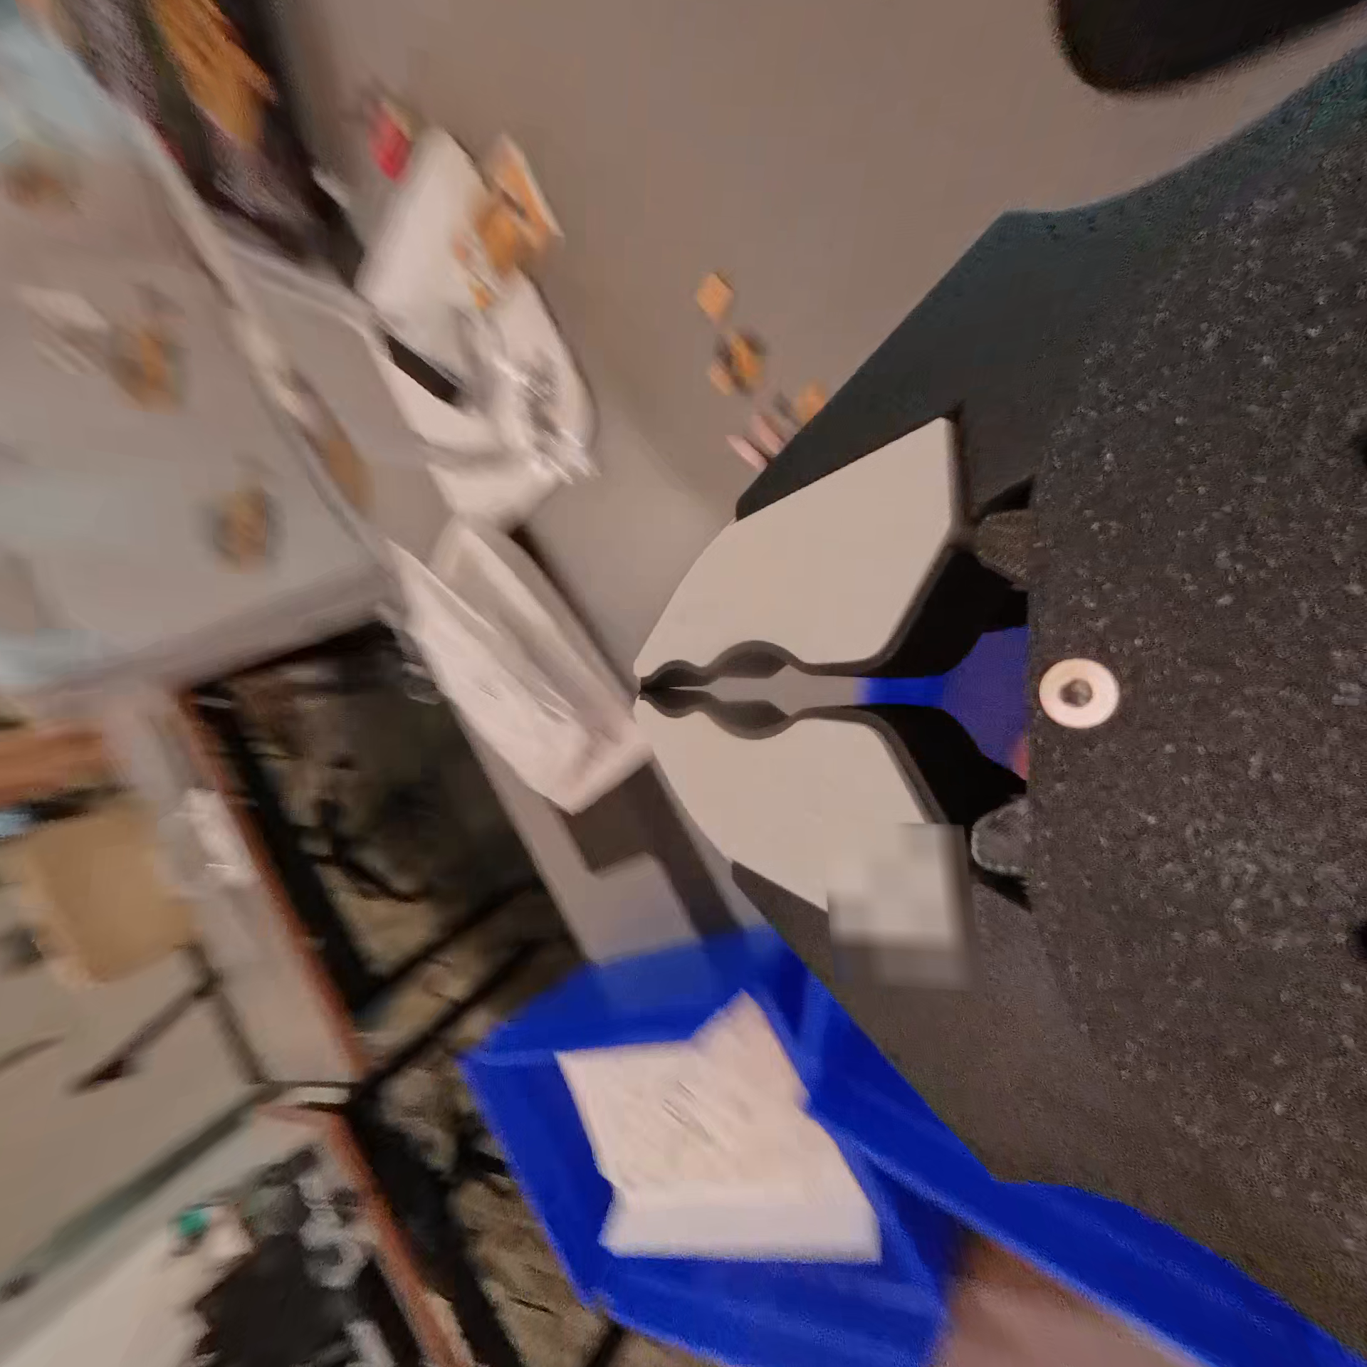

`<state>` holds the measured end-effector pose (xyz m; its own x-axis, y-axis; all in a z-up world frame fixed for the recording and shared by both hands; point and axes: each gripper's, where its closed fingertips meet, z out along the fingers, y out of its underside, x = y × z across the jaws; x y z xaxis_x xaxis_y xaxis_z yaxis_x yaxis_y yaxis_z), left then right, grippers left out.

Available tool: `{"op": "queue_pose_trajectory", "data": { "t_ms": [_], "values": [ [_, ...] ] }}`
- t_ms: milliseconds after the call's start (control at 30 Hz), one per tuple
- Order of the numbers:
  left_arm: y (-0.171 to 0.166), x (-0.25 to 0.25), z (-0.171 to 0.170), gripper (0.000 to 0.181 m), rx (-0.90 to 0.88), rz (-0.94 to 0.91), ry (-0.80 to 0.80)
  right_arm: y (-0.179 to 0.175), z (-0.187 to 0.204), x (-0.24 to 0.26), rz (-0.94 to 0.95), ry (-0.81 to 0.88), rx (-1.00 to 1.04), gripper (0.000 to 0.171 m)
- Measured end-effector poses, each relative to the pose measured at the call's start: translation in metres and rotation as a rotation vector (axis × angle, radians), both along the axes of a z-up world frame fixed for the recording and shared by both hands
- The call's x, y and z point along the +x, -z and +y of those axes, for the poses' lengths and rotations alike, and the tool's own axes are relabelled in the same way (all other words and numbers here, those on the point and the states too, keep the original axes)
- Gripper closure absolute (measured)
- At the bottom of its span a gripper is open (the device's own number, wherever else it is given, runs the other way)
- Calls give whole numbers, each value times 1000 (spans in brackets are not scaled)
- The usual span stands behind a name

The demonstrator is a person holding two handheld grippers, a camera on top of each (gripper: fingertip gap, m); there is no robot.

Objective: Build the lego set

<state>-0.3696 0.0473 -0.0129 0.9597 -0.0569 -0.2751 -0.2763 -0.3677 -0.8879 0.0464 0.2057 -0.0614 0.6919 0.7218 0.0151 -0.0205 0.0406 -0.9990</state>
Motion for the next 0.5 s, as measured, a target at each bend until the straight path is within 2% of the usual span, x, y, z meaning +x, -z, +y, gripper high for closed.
{"op": "queue_pose_trajectory", "data": {
  "t_ms": [67,200,267,367,500],
  "values": [
    [21,-56,-18,181,-210,77,-59,0,0,-1,-1,-4,0,171],
    [109,-112,-57,174,-660,161,115,2,-1,-3,-9,-6,-8,171],
    [145,-132,-72,171,-814,199,133,4,-1,-3,-16,-3,-13,171],
    [174,-155,-78,167,-921,226,110,7,-1,-4,-31,2,-13,171],
    [188,-171,-84,164,-1002,221,104,11,0,-2,-47,8,-15,171]
  ]
}}
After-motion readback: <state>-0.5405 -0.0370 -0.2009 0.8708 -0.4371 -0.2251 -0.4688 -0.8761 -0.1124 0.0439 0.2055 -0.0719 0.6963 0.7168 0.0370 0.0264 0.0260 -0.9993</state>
